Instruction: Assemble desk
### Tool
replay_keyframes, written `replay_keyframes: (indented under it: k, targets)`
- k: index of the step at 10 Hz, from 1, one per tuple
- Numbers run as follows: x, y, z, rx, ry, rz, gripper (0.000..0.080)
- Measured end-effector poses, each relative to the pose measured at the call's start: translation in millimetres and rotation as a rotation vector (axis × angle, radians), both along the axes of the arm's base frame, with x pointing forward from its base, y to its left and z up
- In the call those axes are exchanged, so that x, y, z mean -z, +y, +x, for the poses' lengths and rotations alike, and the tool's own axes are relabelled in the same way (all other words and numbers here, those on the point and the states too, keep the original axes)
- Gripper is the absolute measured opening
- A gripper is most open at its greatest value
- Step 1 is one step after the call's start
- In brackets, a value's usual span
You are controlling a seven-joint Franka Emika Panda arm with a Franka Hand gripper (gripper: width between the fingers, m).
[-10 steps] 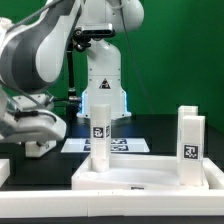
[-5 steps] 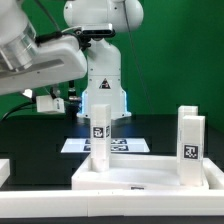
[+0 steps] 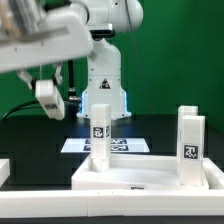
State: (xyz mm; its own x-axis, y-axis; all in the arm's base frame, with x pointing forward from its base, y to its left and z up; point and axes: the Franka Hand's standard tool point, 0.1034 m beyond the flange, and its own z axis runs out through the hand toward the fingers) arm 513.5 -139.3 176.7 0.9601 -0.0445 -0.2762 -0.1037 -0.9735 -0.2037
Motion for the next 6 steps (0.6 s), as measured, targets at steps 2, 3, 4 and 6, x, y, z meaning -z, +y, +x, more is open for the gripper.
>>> replay_keyframes:
  k: [2,3,4,6]
  targets:
    - [-43.8,1.7,41.1,-0.076,-0.180,-0.020,0.0290]
    - [-60.6,4.6,55.1,-0.081,-0.296,-0.052,0.0290]
    - [-54.7,2.0,48.2,-0.047,-0.360,-0.059,0.0291]
    - [-50.5,-5.8,48.8,-0.003,-0.470,-0.091,0.0290]
